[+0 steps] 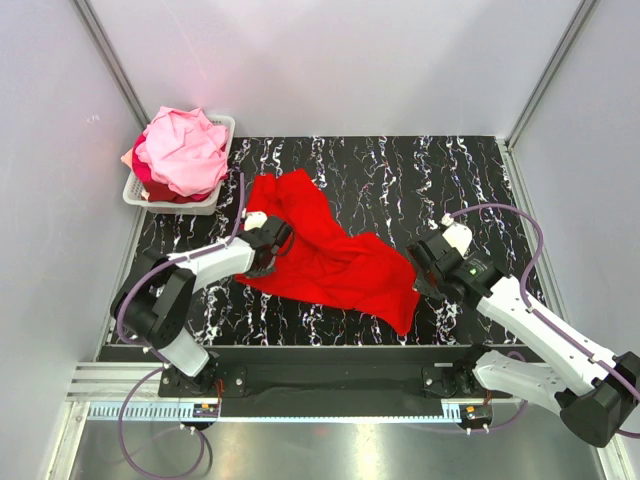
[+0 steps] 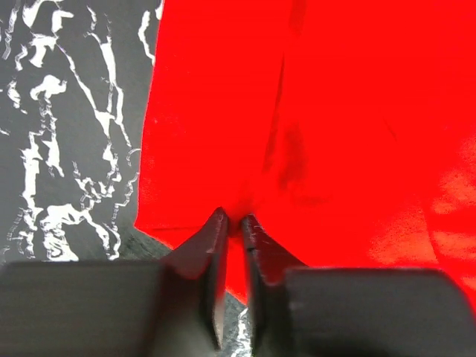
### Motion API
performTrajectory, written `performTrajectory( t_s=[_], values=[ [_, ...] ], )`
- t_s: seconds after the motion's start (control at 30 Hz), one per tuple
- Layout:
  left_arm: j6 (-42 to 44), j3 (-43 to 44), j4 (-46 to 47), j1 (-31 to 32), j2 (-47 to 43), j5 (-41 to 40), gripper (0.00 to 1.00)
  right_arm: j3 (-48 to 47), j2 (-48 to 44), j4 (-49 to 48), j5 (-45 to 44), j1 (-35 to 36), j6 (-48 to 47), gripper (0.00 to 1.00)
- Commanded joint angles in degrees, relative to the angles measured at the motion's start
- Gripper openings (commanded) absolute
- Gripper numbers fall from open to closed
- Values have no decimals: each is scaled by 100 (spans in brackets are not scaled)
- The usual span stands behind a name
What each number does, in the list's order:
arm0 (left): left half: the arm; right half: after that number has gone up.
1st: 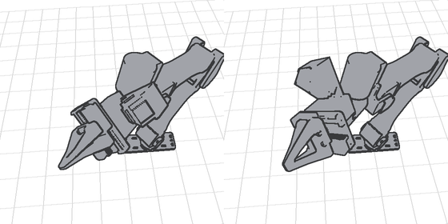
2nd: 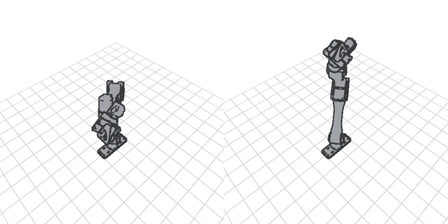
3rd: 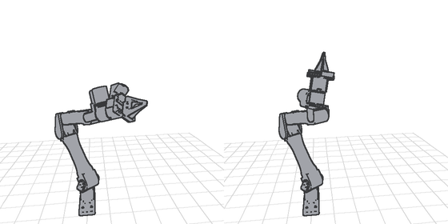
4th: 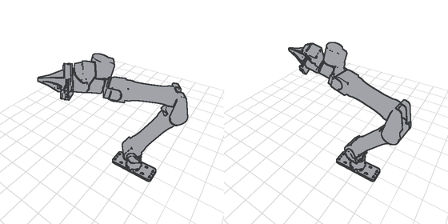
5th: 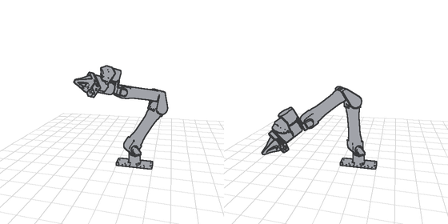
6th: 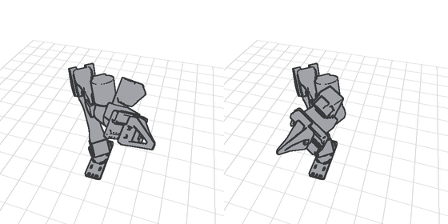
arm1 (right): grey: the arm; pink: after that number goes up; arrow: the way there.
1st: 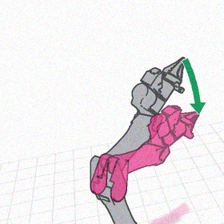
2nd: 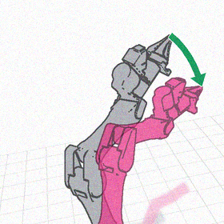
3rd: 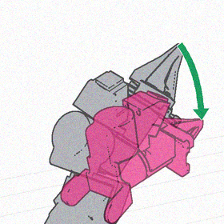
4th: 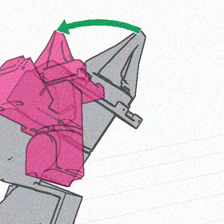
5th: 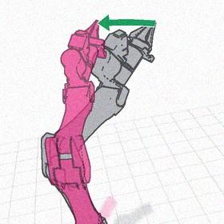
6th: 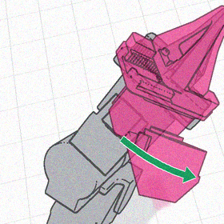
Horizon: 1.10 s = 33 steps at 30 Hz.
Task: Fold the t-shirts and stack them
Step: Flatten the tshirt out
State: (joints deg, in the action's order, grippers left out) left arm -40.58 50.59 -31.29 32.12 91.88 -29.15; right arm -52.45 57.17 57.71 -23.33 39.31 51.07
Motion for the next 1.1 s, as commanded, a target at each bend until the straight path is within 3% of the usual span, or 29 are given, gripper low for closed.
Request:
performTrajectory(
  t_s=[0.0,0.2,0.3,0.43,0.47,0.57,0.67,0.7,0.8,0.9,1.07],
  values=[
    [41,188,18,-100,-467,-443,3,-20,-109,-50,-242,-37,-62,0],
    [76,-197,-483,-899,-1923,-452,0,-73,-144,47,-356,-37,-10,0],
    [-345,-635,-808,-1549,-2689,-207,6,-82,-179,144,-444,-37,122,0],
    [-566,-1636,-502,-2787,-3535,968,27,-82,-197,170,-471,-37,254,0],
    [-539,-1753,-423,-3208,-3606,1146,47,-73,-206,170,-470,-46,272,0],
    [-644,-1693,-474,-3212,-3598,1402,80,-64,-241,205,-479,-46,298,0],
    [-514,-1701,-178,-3203,-3615,1648,79,-47,-328,275,-523,-46,333,0],
    [-417,-1701,-63,-3212,-3650,1727,72,-12,-355,258,-515,-46,325,0],
    [-47,-1491,150,-3081,-3484,1791,69,50,-408,179,-479,-55,299,0],
    [67,-931,-9,-2668,-2889,1246,69,85,-329,56,-418,-38,246,0],
    [173,-279,201,-2588,-1773,1324,68,138,-145,-120,-278,-46,176,0]
  ],
)
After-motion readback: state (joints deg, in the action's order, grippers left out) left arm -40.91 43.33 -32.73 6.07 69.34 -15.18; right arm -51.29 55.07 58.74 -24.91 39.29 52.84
